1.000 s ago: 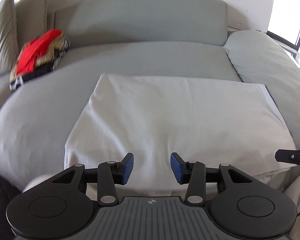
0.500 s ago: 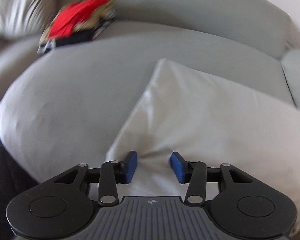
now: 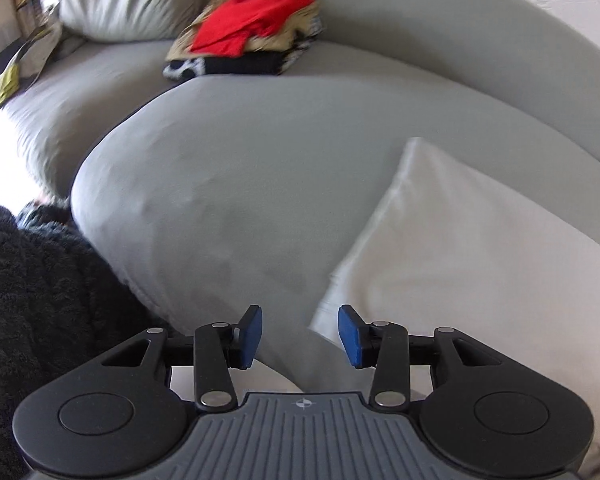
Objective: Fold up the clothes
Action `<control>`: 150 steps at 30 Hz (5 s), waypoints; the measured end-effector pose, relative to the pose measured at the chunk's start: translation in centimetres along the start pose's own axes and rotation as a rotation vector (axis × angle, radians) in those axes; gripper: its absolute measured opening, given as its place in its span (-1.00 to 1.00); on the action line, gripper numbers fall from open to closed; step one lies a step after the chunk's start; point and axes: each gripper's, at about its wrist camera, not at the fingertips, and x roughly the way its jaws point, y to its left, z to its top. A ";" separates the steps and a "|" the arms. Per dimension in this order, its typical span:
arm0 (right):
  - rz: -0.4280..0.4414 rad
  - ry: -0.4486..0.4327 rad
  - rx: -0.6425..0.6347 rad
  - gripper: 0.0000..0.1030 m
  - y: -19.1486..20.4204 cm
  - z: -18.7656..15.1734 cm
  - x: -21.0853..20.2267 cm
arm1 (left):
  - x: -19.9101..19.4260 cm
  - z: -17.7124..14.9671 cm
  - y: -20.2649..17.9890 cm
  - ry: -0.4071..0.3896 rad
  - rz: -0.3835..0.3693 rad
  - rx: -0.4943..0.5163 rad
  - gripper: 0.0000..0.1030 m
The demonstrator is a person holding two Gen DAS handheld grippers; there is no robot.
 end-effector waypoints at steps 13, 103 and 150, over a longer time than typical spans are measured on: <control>-0.016 -0.062 -0.221 -0.33 5.4 1.7 1.3 | -2.2 -4.2 -9.7 -0.090 -0.129 0.336 -0.06; -0.275 -0.293 -0.339 -0.95 13.8 4.8 0.5 | -3.1 -3.3 -6.7 -0.051 -0.170 0.327 -0.01; 0.181 0.064 -0.480 -0.21 21.1 0.8 0.7 | -4.5 -0.5 11.4 -0.040 -0.164 -0.164 -0.01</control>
